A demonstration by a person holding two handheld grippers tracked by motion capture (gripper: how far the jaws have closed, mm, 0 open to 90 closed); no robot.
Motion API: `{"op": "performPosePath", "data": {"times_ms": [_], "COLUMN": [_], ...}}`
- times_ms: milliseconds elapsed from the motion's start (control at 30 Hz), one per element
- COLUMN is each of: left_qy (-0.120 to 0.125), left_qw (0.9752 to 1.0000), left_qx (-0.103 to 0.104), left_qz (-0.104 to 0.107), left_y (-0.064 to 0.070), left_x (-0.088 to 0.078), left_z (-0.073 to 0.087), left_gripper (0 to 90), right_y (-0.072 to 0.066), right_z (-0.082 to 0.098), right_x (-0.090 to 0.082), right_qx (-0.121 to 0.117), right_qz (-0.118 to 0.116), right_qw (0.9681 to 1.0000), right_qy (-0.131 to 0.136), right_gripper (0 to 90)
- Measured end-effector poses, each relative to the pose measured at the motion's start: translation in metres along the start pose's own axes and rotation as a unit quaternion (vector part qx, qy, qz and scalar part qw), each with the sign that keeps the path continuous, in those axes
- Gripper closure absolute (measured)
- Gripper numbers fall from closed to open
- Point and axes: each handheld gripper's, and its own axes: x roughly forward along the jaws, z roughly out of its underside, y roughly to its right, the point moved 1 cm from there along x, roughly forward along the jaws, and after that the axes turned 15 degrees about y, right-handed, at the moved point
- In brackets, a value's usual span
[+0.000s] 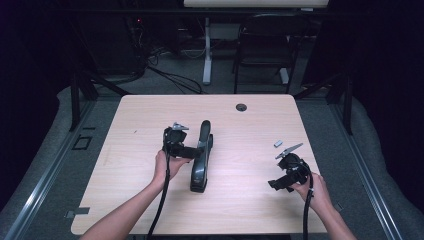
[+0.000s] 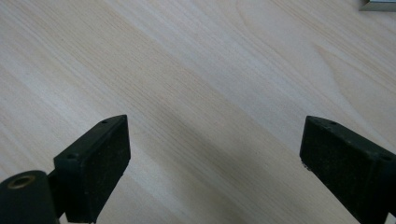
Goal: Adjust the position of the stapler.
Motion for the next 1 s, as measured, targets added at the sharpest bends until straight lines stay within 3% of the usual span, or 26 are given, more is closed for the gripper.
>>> {"op": "performPosePath", "data": {"times_ms": [100, 233, 300, 333, 567, 667, 1000], "left_qy": [-0.006, -0.018, -0.018, -0.02, -0.026, -0.028, -0.033], "left_qw": [0.9999, 0.9996, 0.9996, 0.9995, 0.998, 0.998, 0.9975], "left_qx": [0.008, 0.021, 0.023, 0.026, 0.057, 0.058, 0.059], "left_qz": [0.004, 0.001, -0.005, -0.005, -0.006, 0.0, 0.019], "left_y": [0.007, 0.012, 0.013, 0.014, 0.023, 0.022, 0.021], "left_x": [0.006, 0.011, 0.012, 0.012, 0.014, 0.013, 0.013], "left_z": [0.002, 0.006, 0.007, 0.007, 0.007, 0.007, 0.006], "left_gripper": [3.6, 17.1, 17.2, 24.1, 36.8, 36.7, 39.5], "right_y": [0.0, 0.0, 0.0, 0.0, -0.002, -0.001, -0.002], "right_z": [0.0, 0.0, 0.001, 0.001, 0.001, 0.0, 0.0], "right_x": [0.0, 0.001, 0.001, 0.001, 0.003, 0.001, 0.0], "right_qx": [0.0, 0.0, 0.0, 0.002, 0.011, -0.004, -0.003], "right_qz": [-0.001, 0.0, 0.0, -0.002, 0.001, 0.0, -0.002], "right_qw": [1.0, 1.0, 1.0, 1.0, 0.9999, 1.0, 1.0], "right_qy": [-0.001, -0.003, -0.003, -0.002, 0.01, -0.006, -0.003], "right_gripper": [8.3, 8.3, 8.3, 8.3, 8.3, 8.3, 8.3]}}
